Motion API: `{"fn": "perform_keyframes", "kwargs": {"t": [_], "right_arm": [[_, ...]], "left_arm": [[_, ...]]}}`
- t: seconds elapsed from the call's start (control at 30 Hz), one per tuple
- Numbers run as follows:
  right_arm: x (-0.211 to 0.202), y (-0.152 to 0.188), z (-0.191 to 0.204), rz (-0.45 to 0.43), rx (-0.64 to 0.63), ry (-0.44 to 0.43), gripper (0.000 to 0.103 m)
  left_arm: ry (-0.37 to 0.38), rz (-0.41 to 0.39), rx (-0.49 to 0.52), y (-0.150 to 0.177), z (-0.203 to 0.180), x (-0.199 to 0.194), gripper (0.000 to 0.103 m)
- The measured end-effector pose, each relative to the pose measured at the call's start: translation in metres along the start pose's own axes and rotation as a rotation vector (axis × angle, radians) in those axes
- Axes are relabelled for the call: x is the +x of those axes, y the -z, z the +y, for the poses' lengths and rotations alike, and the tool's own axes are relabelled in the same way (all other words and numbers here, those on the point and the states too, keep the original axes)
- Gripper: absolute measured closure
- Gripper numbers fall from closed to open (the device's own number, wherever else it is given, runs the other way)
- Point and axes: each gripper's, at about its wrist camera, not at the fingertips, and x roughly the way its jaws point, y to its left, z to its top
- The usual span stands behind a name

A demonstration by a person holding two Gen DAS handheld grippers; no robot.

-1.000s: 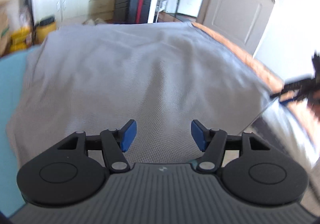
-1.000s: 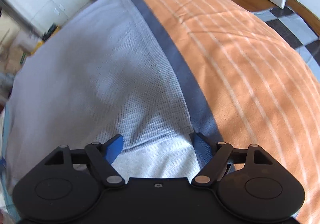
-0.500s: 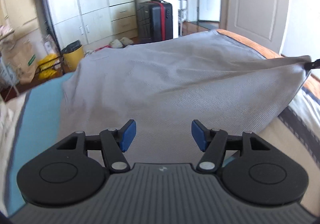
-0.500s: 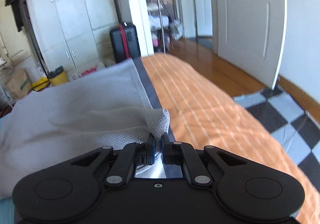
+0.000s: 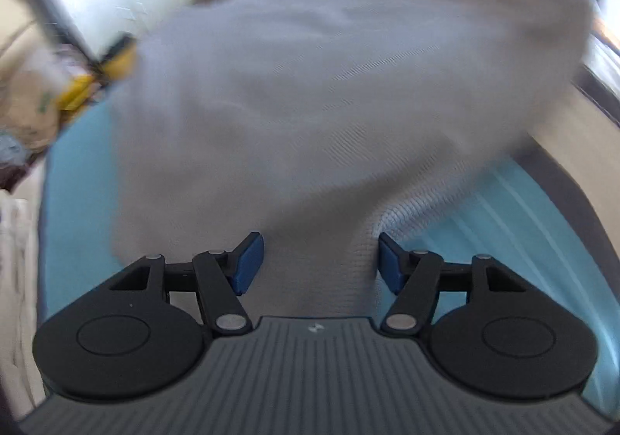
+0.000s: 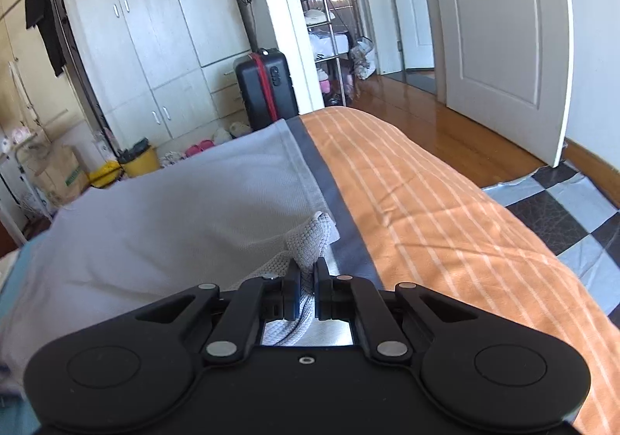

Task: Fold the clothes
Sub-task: 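Grasp the garment hem with the right gripper while the left gripper repositions above it, then grasp the garment with the left gripper while the right gripper lifts its edge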

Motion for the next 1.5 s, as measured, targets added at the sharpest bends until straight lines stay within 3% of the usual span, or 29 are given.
{"fn": "perform_keyframes", "kwargs": {"t": [0.03, 0.1, 0.27, 0.43, 0.5, 0.6, 0.67, 0.73, 0.8, 0.93, 1.03, 1.07, 1.1, 1.13, 1.2, 1.3, 1.47, 1.5], "right_arm": [[0.002, 0.001, -0.001, -0.002, 0.008, 0.002, 0.096], [0.021, 0.000, -0.006, -0.001, 0.079, -0.030, 0.096], [0.066, -0.005, -0.002, 0.052, 0.259, -0.032, 0.096], [0.075, -0.004, 0.014, 0.060, 0.151, 0.009, 0.095], [0.076, -0.002, 0.012, 0.070, 0.167, 0.017, 0.095], [0.080, -0.001, 0.008, 0.083, 0.176, 0.039, 0.095], [0.082, -0.001, 0.010, 0.093, 0.139, 0.058, 0.095], [0.085, 0.000, 0.013, 0.103, 0.114, 0.069, 0.095], [0.085, 0.000, 0.015, 0.109, 0.101, 0.076, 0.095], [0.082, -0.001, 0.015, 0.120, 0.101, 0.072, 0.095], [0.079, -0.001, 0.015, 0.124, 0.105, 0.079, 0.095], [0.079, -0.001, 0.014, 0.126, 0.109, 0.082, 0.095], [0.078, -0.001, 0.014, 0.127, 0.113, 0.085, 0.095], [0.077, -0.001, 0.013, 0.129, 0.116, 0.088, 0.095], [0.076, -0.002, 0.013, 0.130, 0.114, 0.096, 0.094], [0.074, -0.003, 0.014, 0.127, 0.103, 0.096, 0.094], [0.073, -0.002, 0.016, 0.125, 0.081, 0.093, 0.094], [0.072, -0.002, 0.016, 0.127, 0.083, 0.092, 0.094]], "left_arm": [[0.001, -0.040, -0.036, -0.008, 0.009, 0.001, 0.047], [0.004, -0.118, -0.107, -0.024, 0.026, 0.003, 0.075], [-0.130, -0.119, -0.129, -0.049, 0.029, 0.043, 0.076], [-0.319, -0.214, -0.130, -0.044, 0.040, 0.053, 0.073], [-0.286, -0.185, -0.248, -0.042, 0.057, 0.047, 0.073], [-0.161, -0.179, -0.453, -0.032, 0.074, 0.024, 0.074], [-0.138, -0.201, -0.432, -0.025, 0.066, 0.001, 0.074], [-0.166, -0.251, -0.359, -0.020, 0.053, -0.019, 0.074], [-0.125, -0.305, -0.284, -0.012, 0.039, -0.035, 0.073], [0.110, -0.303, -0.206, -0.007, 0.009, -0.048, 0.073], [0.302, -0.220, -0.184, -0.011, -0.011, -0.038, 0.070], [0.287, -0.150, -0.185, -0.012, -0.018, -0.027, 0.059], [0.270, -0.080, -0.186, -0.012, -0.025, -0.016, 0.054], [0.195, -0.049, -0.205, -0.009, -0.028, -0.008, 0.054], [0.098, -0.024, -0.170, -0.009, -0.034, 0.005, 0.053], [0.062, -0.046, -0.117, -0.013, -0.042, 0.017, 0.041], [-0.155, -0.112, 0.068, -0.023, -0.064, 0.040, 0.044], [-0.200, -0.135, 0.100, -0.024, -0.068, 0.043, 0.063]]}}
